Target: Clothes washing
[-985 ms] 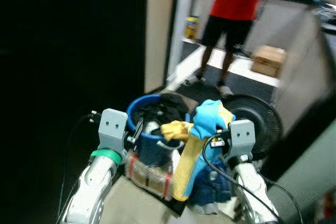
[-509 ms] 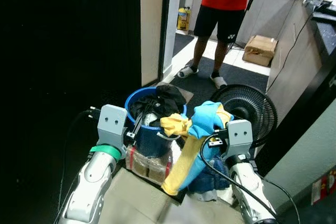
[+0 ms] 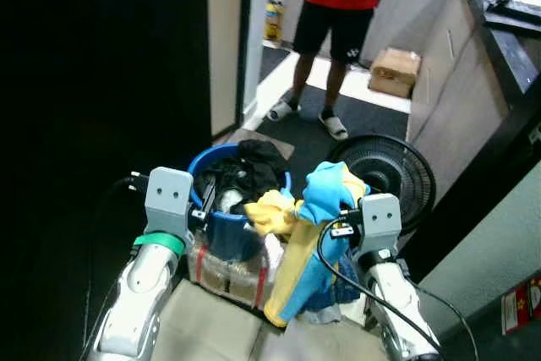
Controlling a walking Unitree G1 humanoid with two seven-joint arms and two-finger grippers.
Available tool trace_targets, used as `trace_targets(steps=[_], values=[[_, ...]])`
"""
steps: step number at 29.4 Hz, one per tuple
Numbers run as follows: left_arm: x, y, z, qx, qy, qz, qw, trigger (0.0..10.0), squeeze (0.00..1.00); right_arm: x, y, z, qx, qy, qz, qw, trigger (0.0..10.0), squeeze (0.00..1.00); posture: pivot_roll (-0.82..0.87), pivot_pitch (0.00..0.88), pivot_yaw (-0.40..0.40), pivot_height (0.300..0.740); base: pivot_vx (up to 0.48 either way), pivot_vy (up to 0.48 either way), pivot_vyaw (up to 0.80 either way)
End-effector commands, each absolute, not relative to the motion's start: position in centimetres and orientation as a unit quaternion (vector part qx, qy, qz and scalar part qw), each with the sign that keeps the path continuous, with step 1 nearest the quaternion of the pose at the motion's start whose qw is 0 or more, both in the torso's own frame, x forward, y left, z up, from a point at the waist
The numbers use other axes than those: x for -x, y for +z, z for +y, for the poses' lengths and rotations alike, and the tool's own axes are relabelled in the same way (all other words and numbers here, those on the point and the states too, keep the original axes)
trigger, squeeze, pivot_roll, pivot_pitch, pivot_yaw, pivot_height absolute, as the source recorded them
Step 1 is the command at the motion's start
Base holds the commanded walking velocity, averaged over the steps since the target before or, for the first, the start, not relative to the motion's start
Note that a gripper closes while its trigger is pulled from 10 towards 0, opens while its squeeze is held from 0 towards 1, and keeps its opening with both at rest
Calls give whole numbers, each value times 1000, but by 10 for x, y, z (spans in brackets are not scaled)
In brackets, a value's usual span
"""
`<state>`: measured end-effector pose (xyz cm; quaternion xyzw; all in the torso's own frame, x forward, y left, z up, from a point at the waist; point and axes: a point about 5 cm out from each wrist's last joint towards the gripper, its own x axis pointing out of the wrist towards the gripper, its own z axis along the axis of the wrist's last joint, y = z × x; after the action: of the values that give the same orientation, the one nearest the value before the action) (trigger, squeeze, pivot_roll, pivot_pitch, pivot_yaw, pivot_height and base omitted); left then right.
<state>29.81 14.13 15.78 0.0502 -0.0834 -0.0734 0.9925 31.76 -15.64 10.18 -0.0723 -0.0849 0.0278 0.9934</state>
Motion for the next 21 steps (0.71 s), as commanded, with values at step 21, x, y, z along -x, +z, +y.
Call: trace_targets(steps=[21], values=[[-298, 150, 136, -29, -93, -51, 994, 10000, 0, -322, 106, -162, 44, 8, -85, 995, 10000, 0, 95, 0, -13, 740, 91, 0, -648]])
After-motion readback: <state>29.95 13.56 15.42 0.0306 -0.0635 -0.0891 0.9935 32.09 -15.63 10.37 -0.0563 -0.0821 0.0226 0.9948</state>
